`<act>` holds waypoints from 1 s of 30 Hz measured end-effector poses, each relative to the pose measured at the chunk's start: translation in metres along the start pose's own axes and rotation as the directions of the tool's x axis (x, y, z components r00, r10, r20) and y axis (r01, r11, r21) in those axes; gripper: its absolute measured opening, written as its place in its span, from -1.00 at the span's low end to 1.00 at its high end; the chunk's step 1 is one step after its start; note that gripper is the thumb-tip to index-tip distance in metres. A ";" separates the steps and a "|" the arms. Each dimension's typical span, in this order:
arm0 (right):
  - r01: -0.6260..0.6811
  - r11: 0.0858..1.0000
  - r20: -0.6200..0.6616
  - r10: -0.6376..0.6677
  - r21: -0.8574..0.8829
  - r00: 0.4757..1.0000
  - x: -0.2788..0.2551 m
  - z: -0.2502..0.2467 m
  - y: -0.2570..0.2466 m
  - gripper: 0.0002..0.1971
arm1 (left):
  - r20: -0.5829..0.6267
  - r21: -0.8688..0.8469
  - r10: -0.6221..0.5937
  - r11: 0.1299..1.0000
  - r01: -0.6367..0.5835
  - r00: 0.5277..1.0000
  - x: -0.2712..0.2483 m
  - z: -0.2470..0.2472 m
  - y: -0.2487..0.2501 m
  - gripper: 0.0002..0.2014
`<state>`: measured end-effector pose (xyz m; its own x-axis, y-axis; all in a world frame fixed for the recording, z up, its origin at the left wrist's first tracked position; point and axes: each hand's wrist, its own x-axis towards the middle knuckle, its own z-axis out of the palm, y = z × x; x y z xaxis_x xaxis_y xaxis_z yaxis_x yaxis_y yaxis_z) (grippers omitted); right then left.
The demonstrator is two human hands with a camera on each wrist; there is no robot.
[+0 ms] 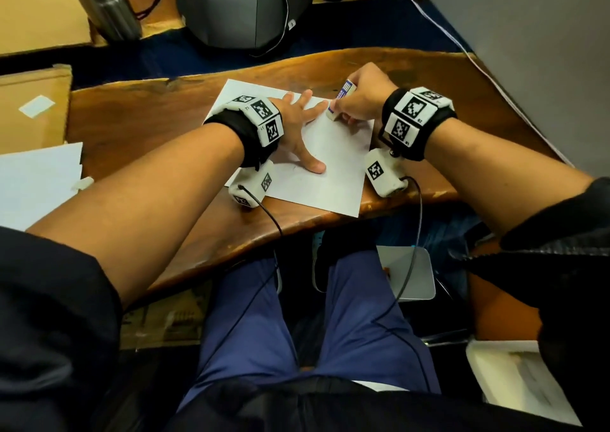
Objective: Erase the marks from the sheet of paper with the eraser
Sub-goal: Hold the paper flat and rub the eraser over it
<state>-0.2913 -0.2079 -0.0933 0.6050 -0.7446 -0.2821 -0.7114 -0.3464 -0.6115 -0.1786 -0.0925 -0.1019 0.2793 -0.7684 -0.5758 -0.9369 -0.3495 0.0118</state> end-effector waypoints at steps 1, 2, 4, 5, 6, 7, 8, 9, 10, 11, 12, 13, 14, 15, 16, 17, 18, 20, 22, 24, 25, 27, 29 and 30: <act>0.026 0.999 0.046 -0.025 -0.036 0.999 -0.003 0.001 0.002 -0.70 | -0.002 -0.004 0.002 1.000 -0.002 1.000 0.001 0.000 0.000 0.42; 0.047 0.997 0.094 -0.042 -0.057 0.995 -0.007 0.001 0.002 -0.76 | -0.002 -0.014 0.004 1.000 -0.004 1.000 0.002 0.000 -0.001 0.41; 0.057 0.995 0.132 -0.046 -0.083 0.990 -0.009 -0.003 0.000 -0.79 | 0.000 -0.025 0.006 1.000 -0.006 1.000 0.001 0.001 -0.001 0.42; 0.045 0.996 0.111 -0.036 -0.080 0.993 -0.007 -0.006 -0.003 -0.77 | 0.000 -0.018 0.005 1.000 -0.005 1.000 0.001 0.001 -0.001 0.42; 0.026 0.998 0.079 -0.022 -0.052 0.997 -0.004 -0.008 -0.006 -0.75 | 0.001 -0.013 0.004 1.000 -0.004 1.000 0.001 0.001 -0.001 0.43; 0.010 1.000 0.048 -0.008 -0.028 0.999 -0.002 -0.010 -0.008 -0.74 | 0.003 -0.012 0.003 1.000 -0.003 1.000 0.000 0.000 0.000 0.44; 0.010 1.000 0.022 -0.010 -0.018 1.000 0.000 -0.010 -0.010 -0.74 | 0.003 -0.012 0.002 1.000 -0.002 1.000 -0.001 0.001 0.000 0.45; 0.019 0.999 0.013 -0.019 -0.027 1.000 0.000 -0.010 -0.011 -0.74 | 0.002 -0.011 0.001 1.000 -0.001 1.000 -0.001 0.001 0.000 0.45; 0.035 0.998 0.020 -0.034 -0.048 0.999 0.000 -0.008 -0.010 -0.74 | 0.000 -0.011 0.003 1.000 -0.003 1.000 -0.001 0.001 0.000 0.45; 0.057 0.995 0.048 -0.053 -0.079 0.997 -0.002 -0.006 -0.008 -0.76 | -0.006 -0.009 0.006 1.000 -0.006 1.000 0.000 0.002 -0.001 0.45; 0.085 0.990 0.094 -0.075 -0.109 0.993 -0.004 -0.005 -0.006 -0.78 | -0.011 -0.006 0.008 1.000 -0.008 1.000 0.001 0.003 -0.001 0.46; 0.101 0.986 0.147 -0.081 -0.133 0.986 -0.008 -0.003 -0.005 -0.81 | -0.013 -0.002 0.010 1.000 -0.010 1.000 0.001 0.003 -0.002 0.46; 0.113 0.982 0.190 -0.083 -0.150 0.978 -0.012 -0.003 -0.005 -0.82 | -0.015 0.001 0.012 1.000 -0.012 1.000 0.002 0.004 -0.002 0.47; 0.118 0.980 0.210 -0.083 -0.159 0.974 -0.012 -0.005 -0.005 -0.82 | -0.019 0.002 0.015 1.000 -0.015 1.000 0.002 0.004 -0.003 0.48; 0.110 0.983 0.197 -0.080 -0.150 0.977 -0.009 -0.007 -0.005 -0.80 | -0.023 0.003 0.019 1.000 -0.019 1.000 0.002 0.005 -0.003 0.49; 0.090 0.988 0.158 -0.070 -0.124 0.985 -0.004 -0.009 -0.007 -0.78 | -0.025 0.003 0.022 1.000 -0.022 0.999 0.002 0.005 -0.003 0.49; 0.064 0.994 0.106 -0.054 -0.089 0.993 0.000 -0.011 -0.008 -0.76 | -0.026 0.000 0.024 1.000 -0.024 0.999 0.002 0.005 -0.003 0.49; 0.050 0.997 0.042 -0.047 -0.065 0.998 0.007 -0.011 -0.010 -0.74 | -0.031 0.008 0.018 1.000 -0.018 0.999 0.001 0.005 -0.003 0.48; 0.085 0.988 0.053 -0.079 -0.128 0.995 0.009 -0.010 -0.007 -0.74 | -0.030 0.008 0.018 1.000 -0.018 0.999 0.000 0.004 -0.003 0.46; 0.121 0.971 0.143 -0.092 -0.205 0.985 0.007 -0.013 -0.004 -0.77 | -0.025 -0.010 0.016 1.000 -0.017 1.000 0.001 0.003 -0.002 0.45; 0.131 0.965 0.192 -0.087 -0.229 0.977 0.005 -0.017 -0.003 -0.79 | -0.018 -0.012 0.013 1.000 -0.013 1.000 0.000 0.002 -0.003 0.43; 0.140 0.964 0.231 -0.086 -0.228 0.969 0.005 -0.022 -0.003 -0.80 | -0.012 -0.010 0.008 1.000 -0.009 1.000 0.001 0.002 -0.002 0.42; 0.126 0.979 0.178 -0.097 -0.160 0.979 0.007 -0.022 -0.006 -0.79 | -0.015 -0.008 0.007 1.000 -0.007 1.000 0.001 0.002 -0.001 0.41; 0.119 0.984 0.141 -0.100 -0.134 0.985 0.008 -0.021 -0.007 -0.78 | -0.015 -0.011 0.007 1.000 -0.007 1.000 0.000 0.003 -0.001 0.41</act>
<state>-0.2889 -0.2234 -0.0760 0.7176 -0.6181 -0.3211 -0.6757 -0.5061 -0.5360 -0.1785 -0.0910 -0.1043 0.2757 -0.7789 -0.5633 -0.9366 -0.3495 0.0248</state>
